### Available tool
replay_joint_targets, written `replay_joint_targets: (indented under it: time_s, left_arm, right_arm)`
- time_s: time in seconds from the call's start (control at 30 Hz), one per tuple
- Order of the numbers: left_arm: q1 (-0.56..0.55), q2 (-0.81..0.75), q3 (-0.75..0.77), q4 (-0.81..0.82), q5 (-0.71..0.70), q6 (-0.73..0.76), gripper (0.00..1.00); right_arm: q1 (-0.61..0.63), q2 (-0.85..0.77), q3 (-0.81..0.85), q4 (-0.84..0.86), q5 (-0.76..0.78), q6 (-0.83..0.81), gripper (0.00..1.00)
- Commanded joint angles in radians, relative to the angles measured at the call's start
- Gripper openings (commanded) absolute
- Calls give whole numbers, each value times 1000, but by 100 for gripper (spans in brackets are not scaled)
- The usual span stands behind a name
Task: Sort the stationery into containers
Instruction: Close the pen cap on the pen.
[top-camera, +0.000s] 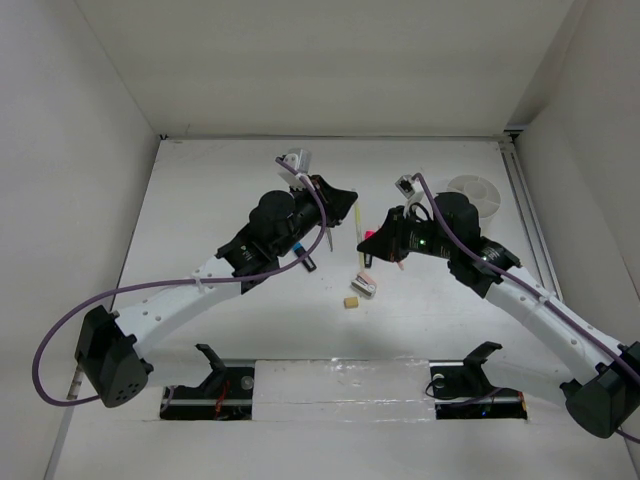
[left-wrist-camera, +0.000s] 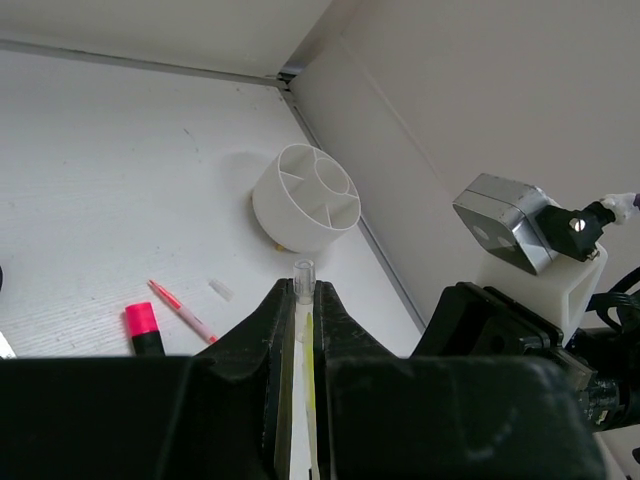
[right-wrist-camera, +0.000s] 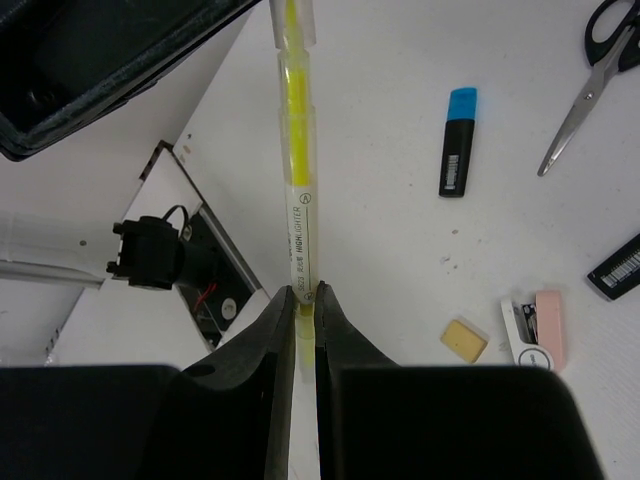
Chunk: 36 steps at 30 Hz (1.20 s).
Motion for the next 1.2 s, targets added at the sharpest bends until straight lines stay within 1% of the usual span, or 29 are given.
replay_joint_targets:
  time_s: [0.0,0.33,0.43,0.67,0.77,0.93,1.03,1.1,1.13,1.17]
  left_arm:
    - [0,-44,-3,31,-3,32,0]
    - [0,-25,19,12,74,23,0]
    - [0,-25,19,2,85,44,0]
    - [0,-16,8,2,175,77,0]
    - [0,4,-1,2,217,77,0]
    - [0,15,-12,2,277,86,0]
    - [0,24,-21,-9,286,106,0]
    - [0,24,-21,-9,336,127,0]
    - [0,24,-30,-9,346,127,0]
    - [0,24,-42,2,358,127,0]
  right_arm:
    - [-2,-18,59,19,14,-16,0]
    - [-2,-9,79,7,23,-43,0]
    - [-2,0,100,-2,23,-44,0]
    - [-2,-20,141,2,23,-53,0]
    - [-34,-29,154,16,32,-65,0]
    - [-103,-29,249,35,13,-94,0]
    - [-152,7,328,35,-26,-129,0]
    - [-172,29,358,22,-65,-129,0]
    - [-172,49,358,39,-87,-117,0]
    - [-172,49,358,97,-104,-87,0]
